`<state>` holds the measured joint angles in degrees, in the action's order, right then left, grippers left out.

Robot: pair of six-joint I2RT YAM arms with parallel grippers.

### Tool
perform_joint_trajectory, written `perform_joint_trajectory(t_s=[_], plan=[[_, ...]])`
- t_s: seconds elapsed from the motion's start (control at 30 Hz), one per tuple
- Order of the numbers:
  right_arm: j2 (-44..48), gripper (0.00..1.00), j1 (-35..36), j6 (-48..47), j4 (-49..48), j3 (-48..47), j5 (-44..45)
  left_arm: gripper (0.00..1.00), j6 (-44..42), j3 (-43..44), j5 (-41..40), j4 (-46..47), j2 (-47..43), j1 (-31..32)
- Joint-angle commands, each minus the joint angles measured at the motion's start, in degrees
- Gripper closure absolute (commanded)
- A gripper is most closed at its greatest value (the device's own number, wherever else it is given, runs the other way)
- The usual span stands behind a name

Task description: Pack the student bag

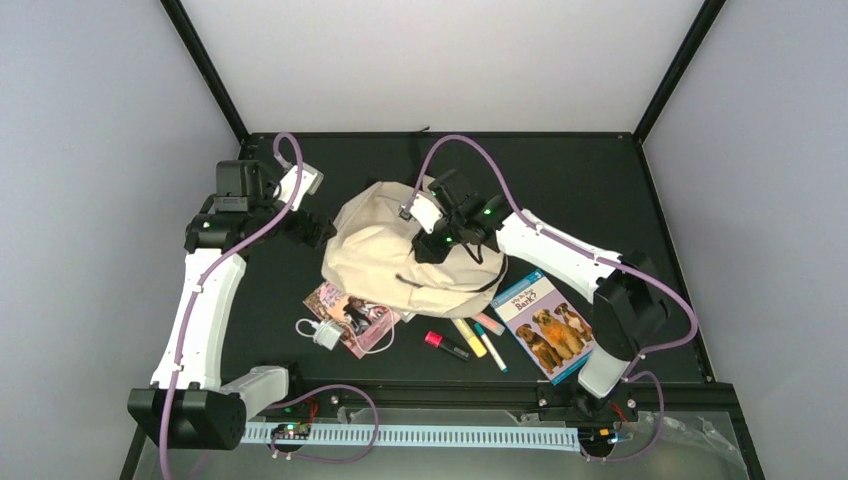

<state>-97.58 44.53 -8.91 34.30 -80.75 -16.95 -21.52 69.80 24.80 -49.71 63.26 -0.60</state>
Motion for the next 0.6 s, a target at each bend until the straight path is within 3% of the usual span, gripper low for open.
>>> perform_joint_trajectory(t_s=[0.0, 0.07, 0.23, 0.57], plan=[[3.05, 0.43, -0.07, -0.17, -3.08, 2.48, 0.18, 0.01, -2.55, -1.07, 4.46, -1.81, 1.4, 0.55], [5.3, 0.34, -0.06, 0.76, -3.92, 4.45, 1.12, 0.01, -3.26, -1.4, 5.29, -1.88, 2.49, 1.1], [12.65, 0.25, -0.48, 4.27, -5.08, 8.52, 6.98, 0.01, -5.72, -1.91, 7.56, -1.89, 5.81, 3.66], [23.13, 0.26, -6.41, 19.73, 0.79, 20.33, 8.03, 0.01, -23.43, -3.59, 10.38, -2.41, 13.44, 14.99]])
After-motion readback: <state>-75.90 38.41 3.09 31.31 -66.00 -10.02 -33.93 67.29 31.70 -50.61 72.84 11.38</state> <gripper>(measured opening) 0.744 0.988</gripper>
